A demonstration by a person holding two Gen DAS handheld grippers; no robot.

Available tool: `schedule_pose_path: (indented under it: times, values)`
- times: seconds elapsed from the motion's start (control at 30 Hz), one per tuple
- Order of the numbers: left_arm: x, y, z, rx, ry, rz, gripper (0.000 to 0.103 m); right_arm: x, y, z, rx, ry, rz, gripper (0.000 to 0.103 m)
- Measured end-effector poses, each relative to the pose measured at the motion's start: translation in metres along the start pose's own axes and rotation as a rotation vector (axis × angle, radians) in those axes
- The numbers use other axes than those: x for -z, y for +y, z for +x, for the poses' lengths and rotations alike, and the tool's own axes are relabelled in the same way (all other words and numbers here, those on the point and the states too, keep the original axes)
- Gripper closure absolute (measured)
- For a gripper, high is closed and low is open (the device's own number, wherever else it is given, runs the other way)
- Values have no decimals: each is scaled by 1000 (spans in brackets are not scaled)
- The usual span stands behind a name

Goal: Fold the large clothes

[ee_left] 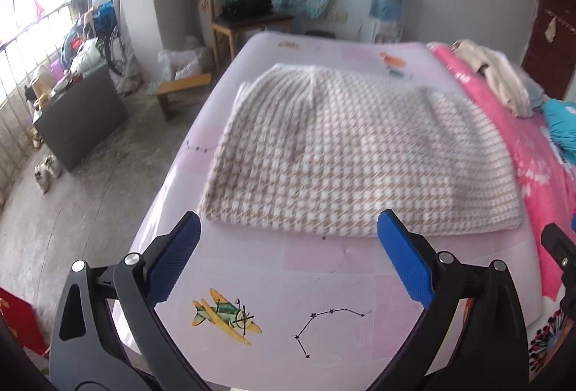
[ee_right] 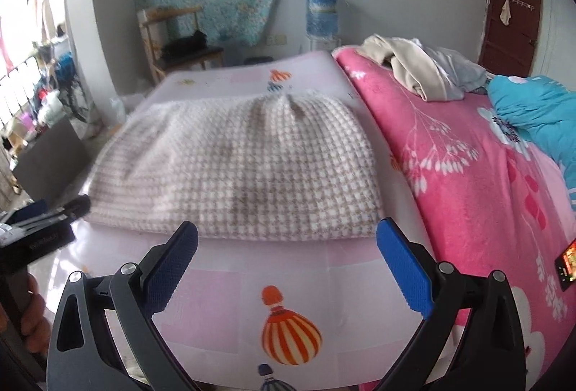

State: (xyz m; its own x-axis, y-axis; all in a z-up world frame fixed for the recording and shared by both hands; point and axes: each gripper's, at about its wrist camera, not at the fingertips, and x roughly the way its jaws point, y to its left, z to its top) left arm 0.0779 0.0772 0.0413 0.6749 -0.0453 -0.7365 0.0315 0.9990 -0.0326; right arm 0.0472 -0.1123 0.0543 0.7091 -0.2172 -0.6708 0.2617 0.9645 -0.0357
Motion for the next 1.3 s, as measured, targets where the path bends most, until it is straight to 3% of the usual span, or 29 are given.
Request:
schedule_pose_path:
  times: [0.2, 0.63, 1.3]
  values:
    - [5, -10, 11, -18, 63, 35, 8, 3, 3, 30, 6, 118, -20, 6]
    - [19, -30, 28, 4, 187, 76, 8, 2, 6, 37, 18, 141, -13, 6]
    - [20, -31, 28, 11, 202, 67, 8, 0, 9, 36, 26, 134, -30, 6]
